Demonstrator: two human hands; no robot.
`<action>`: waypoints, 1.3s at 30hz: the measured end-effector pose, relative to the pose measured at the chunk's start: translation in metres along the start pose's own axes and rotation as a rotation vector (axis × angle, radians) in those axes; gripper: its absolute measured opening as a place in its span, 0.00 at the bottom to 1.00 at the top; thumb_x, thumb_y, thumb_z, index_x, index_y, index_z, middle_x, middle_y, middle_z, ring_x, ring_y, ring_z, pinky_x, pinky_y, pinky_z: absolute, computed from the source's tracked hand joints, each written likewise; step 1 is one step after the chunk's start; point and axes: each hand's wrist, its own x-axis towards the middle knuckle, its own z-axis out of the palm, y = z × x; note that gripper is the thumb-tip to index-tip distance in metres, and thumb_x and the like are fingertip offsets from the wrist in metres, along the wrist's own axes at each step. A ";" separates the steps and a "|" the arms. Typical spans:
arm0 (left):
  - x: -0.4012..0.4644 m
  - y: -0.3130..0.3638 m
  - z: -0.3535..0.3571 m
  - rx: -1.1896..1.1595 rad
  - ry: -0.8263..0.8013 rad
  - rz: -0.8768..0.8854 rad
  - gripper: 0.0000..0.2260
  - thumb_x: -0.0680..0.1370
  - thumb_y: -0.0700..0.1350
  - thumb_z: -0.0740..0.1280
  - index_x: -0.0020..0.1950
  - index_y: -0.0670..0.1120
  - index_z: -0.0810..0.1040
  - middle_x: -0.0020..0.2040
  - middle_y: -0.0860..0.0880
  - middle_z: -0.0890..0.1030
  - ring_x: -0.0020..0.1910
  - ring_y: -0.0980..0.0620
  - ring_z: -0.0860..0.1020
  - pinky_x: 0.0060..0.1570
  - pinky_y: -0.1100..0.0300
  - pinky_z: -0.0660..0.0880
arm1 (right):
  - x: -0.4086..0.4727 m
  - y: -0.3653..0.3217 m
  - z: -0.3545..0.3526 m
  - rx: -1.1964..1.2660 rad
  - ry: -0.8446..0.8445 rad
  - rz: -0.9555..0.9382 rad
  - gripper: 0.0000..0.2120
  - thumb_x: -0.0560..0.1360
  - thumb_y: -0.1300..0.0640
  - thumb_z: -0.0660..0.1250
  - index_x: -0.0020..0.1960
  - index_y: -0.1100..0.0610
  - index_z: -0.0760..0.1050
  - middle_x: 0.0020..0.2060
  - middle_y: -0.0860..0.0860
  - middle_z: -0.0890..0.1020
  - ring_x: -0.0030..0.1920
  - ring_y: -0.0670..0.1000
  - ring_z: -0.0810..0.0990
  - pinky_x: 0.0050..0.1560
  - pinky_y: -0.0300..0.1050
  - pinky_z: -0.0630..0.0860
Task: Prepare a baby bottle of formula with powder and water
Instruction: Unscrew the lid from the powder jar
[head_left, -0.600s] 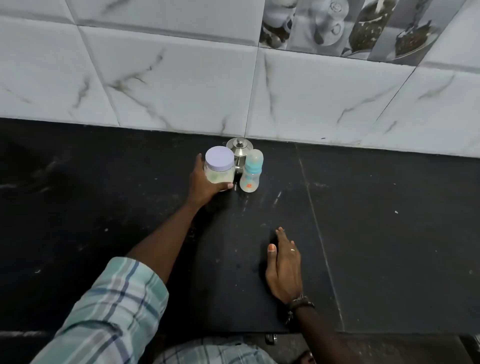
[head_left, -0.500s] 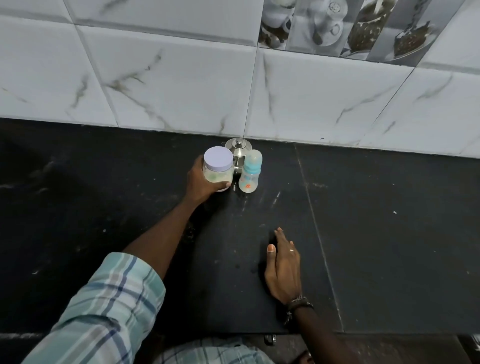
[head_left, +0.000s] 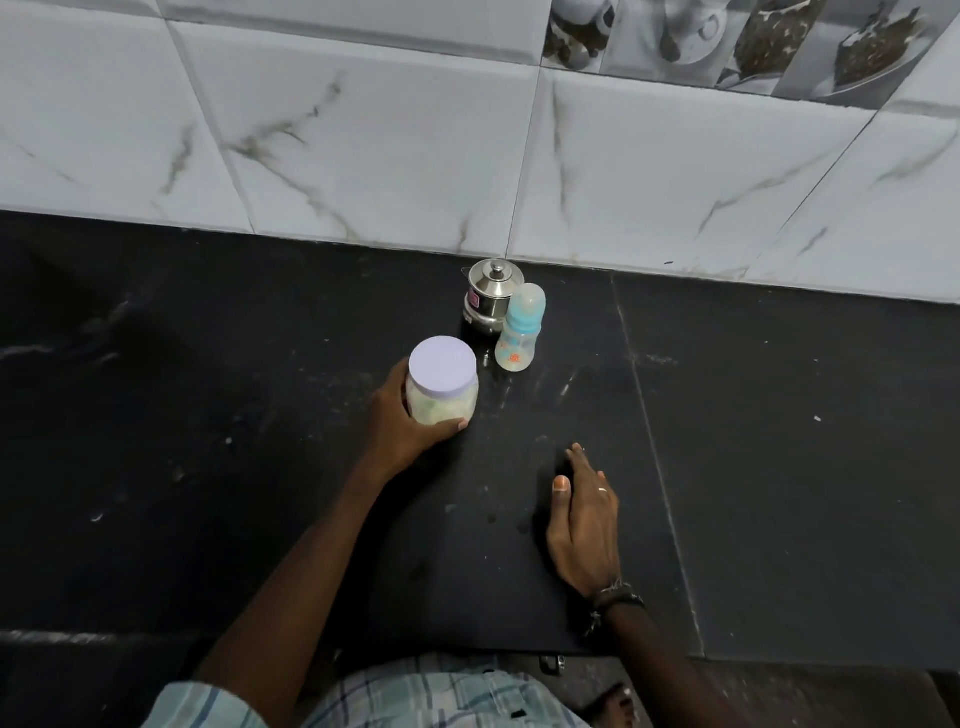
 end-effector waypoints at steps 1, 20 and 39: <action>-0.007 0.000 -0.001 -0.015 0.002 0.003 0.43 0.60 0.43 0.85 0.71 0.47 0.71 0.64 0.55 0.76 0.62 0.56 0.74 0.55 0.74 0.71 | 0.000 0.000 0.000 0.002 0.002 -0.002 0.24 0.81 0.52 0.53 0.73 0.63 0.67 0.72 0.57 0.71 0.73 0.53 0.69 0.75 0.57 0.58; -0.048 0.000 -0.004 -0.031 0.032 0.017 0.41 0.59 0.45 0.86 0.69 0.54 0.73 0.62 0.56 0.79 0.60 0.63 0.77 0.57 0.72 0.73 | 0.017 -0.058 -0.003 -0.005 0.128 -0.180 0.18 0.76 0.58 0.67 0.63 0.64 0.77 0.59 0.59 0.82 0.59 0.60 0.80 0.62 0.59 0.74; -0.059 0.003 -0.010 0.026 0.002 -0.062 0.39 0.58 0.51 0.86 0.66 0.52 0.76 0.57 0.58 0.82 0.56 0.66 0.79 0.52 0.74 0.74 | 0.082 -0.167 0.005 -0.594 -0.298 -0.468 0.29 0.66 0.30 0.68 0.41 0.56 0.71 0.40 0.52 0.70 0.35 0.53 0.72 0.35 0.45 0.67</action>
